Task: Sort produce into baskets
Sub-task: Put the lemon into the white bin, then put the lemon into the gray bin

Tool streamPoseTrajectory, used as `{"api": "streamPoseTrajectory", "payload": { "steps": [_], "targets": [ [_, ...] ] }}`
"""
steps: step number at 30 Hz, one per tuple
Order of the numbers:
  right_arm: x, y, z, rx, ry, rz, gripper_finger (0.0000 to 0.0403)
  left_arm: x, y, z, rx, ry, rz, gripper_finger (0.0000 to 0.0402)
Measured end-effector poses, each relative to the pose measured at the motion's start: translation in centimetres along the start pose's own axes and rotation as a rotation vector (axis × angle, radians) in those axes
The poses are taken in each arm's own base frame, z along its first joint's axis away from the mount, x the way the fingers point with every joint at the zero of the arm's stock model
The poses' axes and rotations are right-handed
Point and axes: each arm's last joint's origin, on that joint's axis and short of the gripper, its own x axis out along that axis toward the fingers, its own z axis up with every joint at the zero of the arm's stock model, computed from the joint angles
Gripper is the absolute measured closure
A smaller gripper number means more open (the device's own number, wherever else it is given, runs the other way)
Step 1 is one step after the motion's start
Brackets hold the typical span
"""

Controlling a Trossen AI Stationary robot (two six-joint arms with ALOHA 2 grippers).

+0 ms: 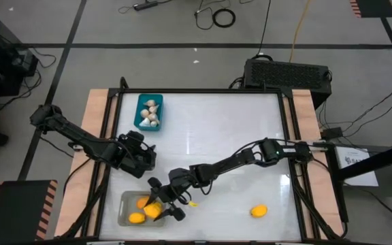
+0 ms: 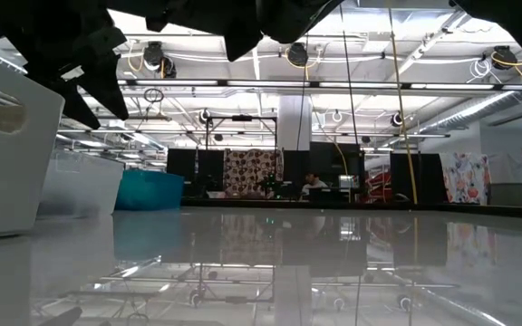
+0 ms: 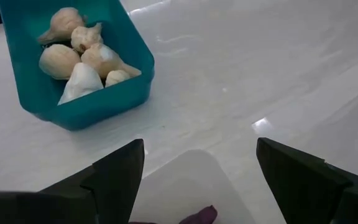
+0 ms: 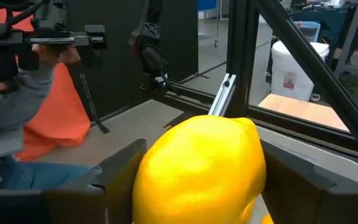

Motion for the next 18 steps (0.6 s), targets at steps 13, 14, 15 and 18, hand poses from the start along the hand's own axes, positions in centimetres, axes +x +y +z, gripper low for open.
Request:
{"api": "streamPoseTrajectory", "payload": {
  "steps": [13, 14, 15, 18],
  "targets": [
    [-1.0, -0.5, 0.9, 0.032, 0.086, -0.009, 0.002, 0.0, 0.0, 0.0, 0.0, -0.015, 0.002, 0.0084],
    [-1.4, -0.4, 1.4, 0.035, 0.116, -0.01, 0.0018, 0.0, 0.0, 0.0, 0.0, -0.015, 0.002, 0.0084],
    [-1.9, -0.1, 2.2, 0.047, 0.148, -0.01, 0.0016, 0.0, 0.0, 0.0, 0.001, -0.015, 0.002, 0.0084],
    [-3.6, 0.8, 4.3, 0.129, 0.269, -0.015, 0.0015, 0.0, 0.0, 0.0, 0.008, -0.016, 0.002, 0.0084]
  ]
}}
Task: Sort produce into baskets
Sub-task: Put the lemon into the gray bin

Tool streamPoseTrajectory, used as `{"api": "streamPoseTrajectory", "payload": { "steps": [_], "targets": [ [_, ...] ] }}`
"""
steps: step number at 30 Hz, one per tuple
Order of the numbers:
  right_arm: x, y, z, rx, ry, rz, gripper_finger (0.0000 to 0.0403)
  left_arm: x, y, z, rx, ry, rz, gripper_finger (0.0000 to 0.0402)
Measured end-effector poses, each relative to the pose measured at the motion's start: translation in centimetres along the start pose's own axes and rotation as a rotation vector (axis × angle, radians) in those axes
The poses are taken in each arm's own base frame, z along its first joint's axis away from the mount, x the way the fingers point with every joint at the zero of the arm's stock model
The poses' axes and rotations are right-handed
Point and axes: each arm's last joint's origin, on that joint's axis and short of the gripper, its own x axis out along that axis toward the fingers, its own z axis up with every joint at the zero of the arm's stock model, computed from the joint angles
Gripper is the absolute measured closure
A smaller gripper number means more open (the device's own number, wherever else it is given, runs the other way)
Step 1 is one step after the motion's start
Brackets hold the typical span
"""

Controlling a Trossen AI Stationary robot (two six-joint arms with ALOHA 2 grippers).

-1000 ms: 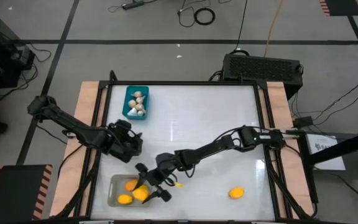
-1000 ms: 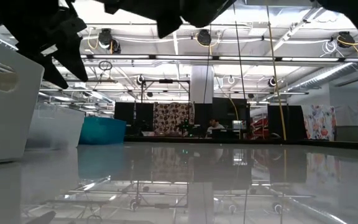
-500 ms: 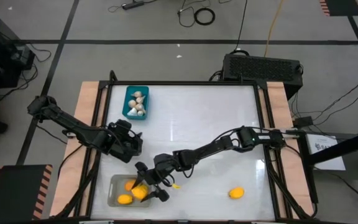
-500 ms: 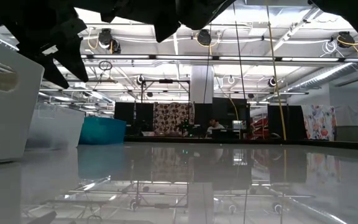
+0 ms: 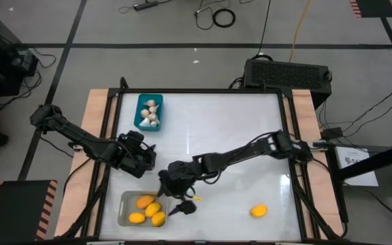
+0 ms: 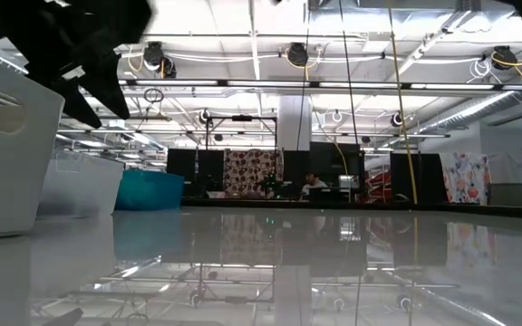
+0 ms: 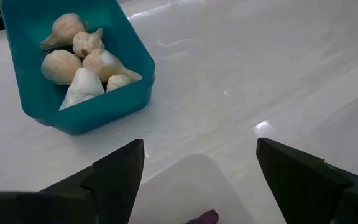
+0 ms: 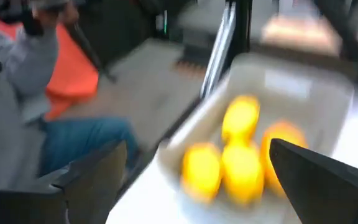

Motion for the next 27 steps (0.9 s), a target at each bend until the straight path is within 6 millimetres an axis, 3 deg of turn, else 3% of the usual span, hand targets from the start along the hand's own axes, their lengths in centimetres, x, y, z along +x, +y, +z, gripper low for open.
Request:
{"api": "streamPoseTrajectory", "payload": {
  "steps": [4, 11, 16, 18, 22, 27],
  "targets": [
    [-3.1, 1.6, 0.1, 0.168, 0.252, -0.005, 0.0014, 0.0, 0.0, 0.0, 0.023, -0.009, 0.002, 0.0084],
    [-8.2, 5.3, -2.7, 0.596, 0.843, -0.082, 0.0014, 0.0, 0.0, 0.0, 0.025, -0.015, 0.001, 0.0084],
    [-10.1, 9.5, -4.8, 0.71, 1.265, -0.407, 0.0014, 0.0, -0.3, 0.2, 0.073, -0.059, -0.012, 0.0084],
    [-10.0, 10.8, -5.5, 0.734, 1.307, -0.508, 0.0014, 0.0, -0.5, 0.2, 0.092, -0.069, -0.032, 0.0084],
    [-9.3, 14.1, -7.4, 0.949, 1.365, -0.53, 0.0014, -0.1, -1.6, 0.5, 0.122, -0.095, -0.109, 0.0084],
    [-8.9, 18.7, -10.0, 0.863, 1.506, -0.499, 0.0014, -0.4, -2.9, 1.0, 0.222, -0.145, -0.204, 0.0084]
  ]
}}
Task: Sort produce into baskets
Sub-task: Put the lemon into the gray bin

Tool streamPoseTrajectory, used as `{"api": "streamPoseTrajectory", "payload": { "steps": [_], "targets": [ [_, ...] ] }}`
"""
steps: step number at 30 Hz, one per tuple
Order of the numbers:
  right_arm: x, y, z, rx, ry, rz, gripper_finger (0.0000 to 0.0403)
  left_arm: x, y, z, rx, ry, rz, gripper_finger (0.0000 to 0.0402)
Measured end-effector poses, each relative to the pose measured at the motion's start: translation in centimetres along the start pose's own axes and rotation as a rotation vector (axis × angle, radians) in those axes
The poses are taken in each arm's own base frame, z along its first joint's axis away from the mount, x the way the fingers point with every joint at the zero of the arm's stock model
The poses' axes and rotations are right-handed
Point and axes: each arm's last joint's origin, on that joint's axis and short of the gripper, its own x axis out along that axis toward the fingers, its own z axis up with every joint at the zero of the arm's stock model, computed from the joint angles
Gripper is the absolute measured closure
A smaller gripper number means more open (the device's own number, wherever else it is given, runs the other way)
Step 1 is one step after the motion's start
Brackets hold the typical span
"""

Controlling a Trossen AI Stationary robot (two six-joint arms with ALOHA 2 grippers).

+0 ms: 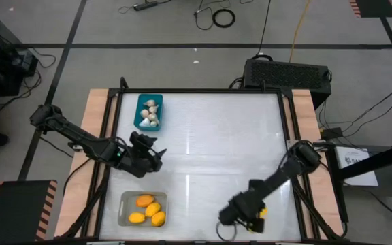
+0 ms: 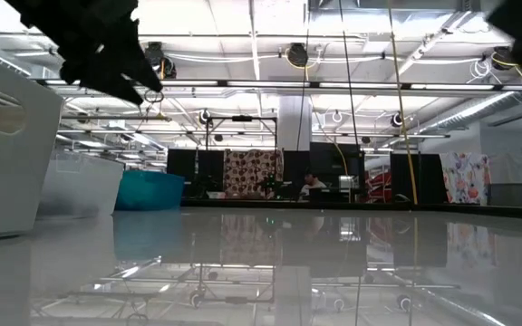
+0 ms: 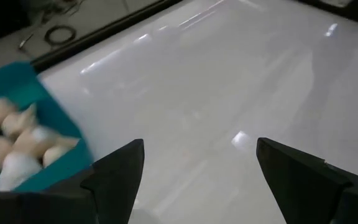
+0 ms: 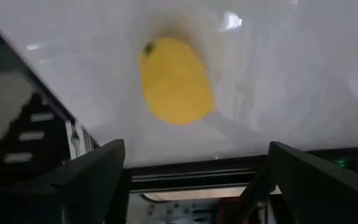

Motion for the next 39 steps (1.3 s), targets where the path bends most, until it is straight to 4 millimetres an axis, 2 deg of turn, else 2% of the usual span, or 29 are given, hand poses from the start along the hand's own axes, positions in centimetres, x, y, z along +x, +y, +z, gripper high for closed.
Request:
{"api": "streamPoseTrajectory", "payload": {
  "steps": [4, 7, 14, 21, 32, 36, 39],
  "targets": [
    [1.8, 2.1, -1.9, -0.097, -0.001, -0.032, 0.0014, 0.1, -0.6, 0.6, 0.051, -0.045, -0.041, 0.0084],
    [2.5, 3.2, -3.0, -0.151, -0.024, -0.053, 0.0014, 0.3, -0.8, 1.3, 0.022, -0.094, -0.049, 0.0084],
    [3.1, 4.8, -3.1, -0.231, -0.245, -0.12, 0.0014, 0.7, -1.1, 2.6, -0.094, -0.161, -0.078, 0.0084],
    [3.1, 4.2, -2.3, -0.15, -0.301, -0.16, 0.0014, 1.2, -0.9, 3.0, -0.117, -0.169, -0.063, 0.0084],
    [6.8, 3.2, -1.4, -0.143, -0.218, -0.137, 0.0014, 1.4, -0.7, 3.1, -0.071, -0.146, -0.075, 0.0084],
    [6.8, 2.8, -1.0, -0.113, -0.212, -0.136, 0.002, 1.5, -0.8, 2.7, -0.06, -0.105, -0.119, 0.0084],
    [6.6, 2.5, -0.6, -0.105, -0.209, -0.128, 0.0041, 1.6, -0.8, 2.0, -0.037, -0.08, -0.129, 0.0084]
  ]
}}
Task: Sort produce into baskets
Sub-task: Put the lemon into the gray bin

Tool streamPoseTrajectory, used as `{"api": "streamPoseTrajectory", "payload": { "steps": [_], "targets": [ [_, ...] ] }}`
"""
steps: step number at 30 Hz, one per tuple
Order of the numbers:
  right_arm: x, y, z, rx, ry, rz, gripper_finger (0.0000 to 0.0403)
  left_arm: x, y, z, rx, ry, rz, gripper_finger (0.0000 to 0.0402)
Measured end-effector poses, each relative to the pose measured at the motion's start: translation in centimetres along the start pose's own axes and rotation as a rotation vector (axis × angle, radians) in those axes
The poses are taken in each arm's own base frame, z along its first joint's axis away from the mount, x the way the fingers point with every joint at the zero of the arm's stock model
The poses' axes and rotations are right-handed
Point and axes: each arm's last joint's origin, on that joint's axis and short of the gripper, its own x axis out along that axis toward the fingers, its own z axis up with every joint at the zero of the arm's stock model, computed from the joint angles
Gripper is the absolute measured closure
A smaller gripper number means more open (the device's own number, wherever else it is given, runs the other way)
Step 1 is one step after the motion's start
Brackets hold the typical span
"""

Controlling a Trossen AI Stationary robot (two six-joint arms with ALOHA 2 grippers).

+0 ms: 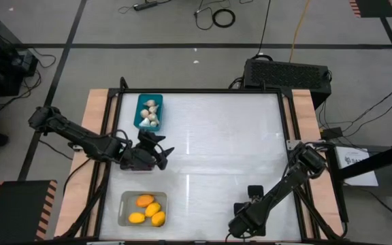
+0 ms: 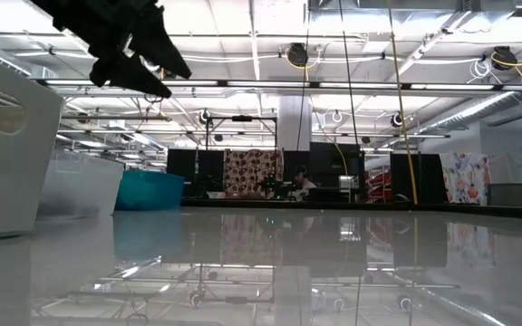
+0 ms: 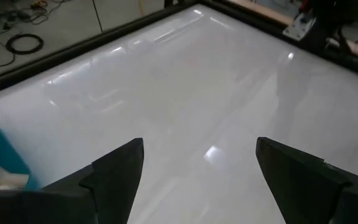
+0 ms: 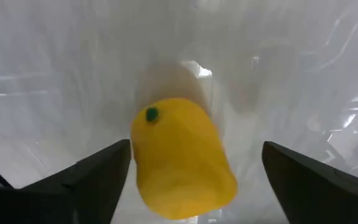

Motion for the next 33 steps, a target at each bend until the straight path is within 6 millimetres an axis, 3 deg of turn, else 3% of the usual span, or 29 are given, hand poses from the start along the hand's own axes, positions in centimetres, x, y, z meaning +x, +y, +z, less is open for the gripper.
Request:
{"api": "streamPoseTrajectory", "payload": {
  "steps": [9, 14, 17, 21, 28, 33],
  "targets": [
    [-0.8, -1.3, 1.1, -0.018, 0.052, 0.046, 0.0185, -0.3, -0.1, -0.8, 0.03, 0.023, -0.01, 0.0084],
    [-2.7, -1.6, 2.3, -0.026, -0.001, 0.104, 0.0273, -0.3, -0.1, -0.8, 0.03, 0.023, -0.011, 0.0084],
    [-4.3, -1.6, 3.6, -0.02, -0.091, 0.18, 0.0299, -0.3, -0.1, -0.8, 0.03, 0.023, -0.011, 0.0084],
    [-7.2, -1.1, 6.0, -0.076, -0.371, 0.253, 0.0296, -0.3, -0.1, -0.8, 0.032, 0.025, -0.009, 0.0084],
    [-13.4, 0.1, 10.4, -0.355, -1.153, 0.253, 0.0269, -0.3, 0.2, -1.1, 0.065, 0.062, 0.002, 0.0084],
    [-15.3, 0.3, 13.0, -0.562, -1.523, 0.137, 0.0267, -0.3, 0.1, -1.1, 0.061, 0.062, -0.003, 0.0084]
  ]
}}
